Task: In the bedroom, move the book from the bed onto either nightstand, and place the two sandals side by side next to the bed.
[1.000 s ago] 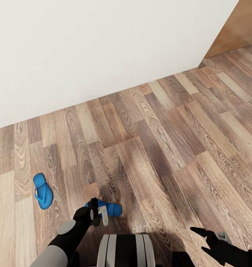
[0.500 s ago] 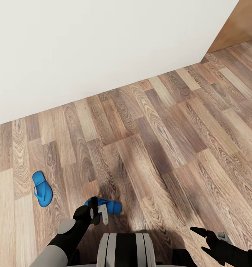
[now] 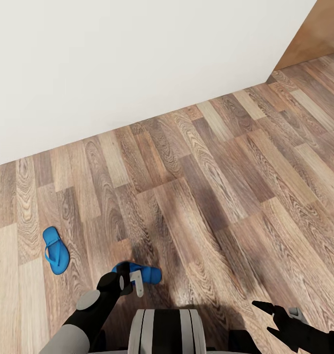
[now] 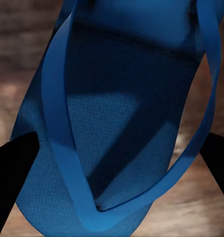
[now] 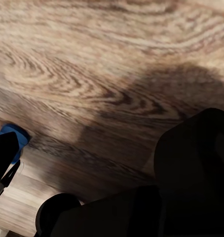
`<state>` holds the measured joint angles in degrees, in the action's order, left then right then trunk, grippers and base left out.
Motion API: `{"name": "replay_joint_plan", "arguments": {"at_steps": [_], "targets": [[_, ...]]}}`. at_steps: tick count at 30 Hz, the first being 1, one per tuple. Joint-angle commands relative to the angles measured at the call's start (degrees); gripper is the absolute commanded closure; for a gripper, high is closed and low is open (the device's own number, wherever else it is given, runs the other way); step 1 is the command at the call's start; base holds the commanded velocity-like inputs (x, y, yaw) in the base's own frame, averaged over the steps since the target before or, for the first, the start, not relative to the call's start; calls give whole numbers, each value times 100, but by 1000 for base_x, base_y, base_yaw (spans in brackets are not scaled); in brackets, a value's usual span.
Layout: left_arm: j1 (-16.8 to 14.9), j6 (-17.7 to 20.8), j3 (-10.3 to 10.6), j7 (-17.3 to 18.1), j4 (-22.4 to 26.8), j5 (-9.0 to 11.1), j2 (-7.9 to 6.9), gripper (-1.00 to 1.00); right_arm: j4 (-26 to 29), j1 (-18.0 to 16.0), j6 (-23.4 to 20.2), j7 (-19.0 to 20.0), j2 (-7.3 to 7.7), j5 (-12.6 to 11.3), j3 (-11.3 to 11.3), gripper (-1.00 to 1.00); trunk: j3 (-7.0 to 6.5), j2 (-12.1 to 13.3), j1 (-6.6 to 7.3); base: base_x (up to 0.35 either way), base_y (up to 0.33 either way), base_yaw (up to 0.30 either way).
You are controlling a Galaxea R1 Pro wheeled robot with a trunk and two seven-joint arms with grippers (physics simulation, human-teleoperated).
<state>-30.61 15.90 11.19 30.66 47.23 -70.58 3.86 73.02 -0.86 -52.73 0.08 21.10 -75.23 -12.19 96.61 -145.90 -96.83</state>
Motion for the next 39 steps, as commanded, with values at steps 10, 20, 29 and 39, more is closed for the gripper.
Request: {"name": "replay_joint_plan", "arguments": {"at_steps": [10, 20, 29, 39], "targets": [[3, 36, 21, 37, -134, 44, 5, 100, 1, -2, -27, 1, 1, 0, -11, -100, 4, -1, 0, 0, 0, 0], [3, 36, 23, 37, -127, 44, 9, 100, 1, -1, -27, 1, 2, 0, -11, -100, 4, -1, 0, 0, 0, 0], [3, 36, 23, 37, -128, 44, 9, 100, 1, -2, -27, 1, 0, 0, -11, -100, 4, -1, 0, 0, 0, 0], [3, 36, 23, 37, -130, 44, 9, 100, 1, -2, -27, 1, 2, 0, -11, -100, 4, -1, 0, 0, 0, 0]]}}
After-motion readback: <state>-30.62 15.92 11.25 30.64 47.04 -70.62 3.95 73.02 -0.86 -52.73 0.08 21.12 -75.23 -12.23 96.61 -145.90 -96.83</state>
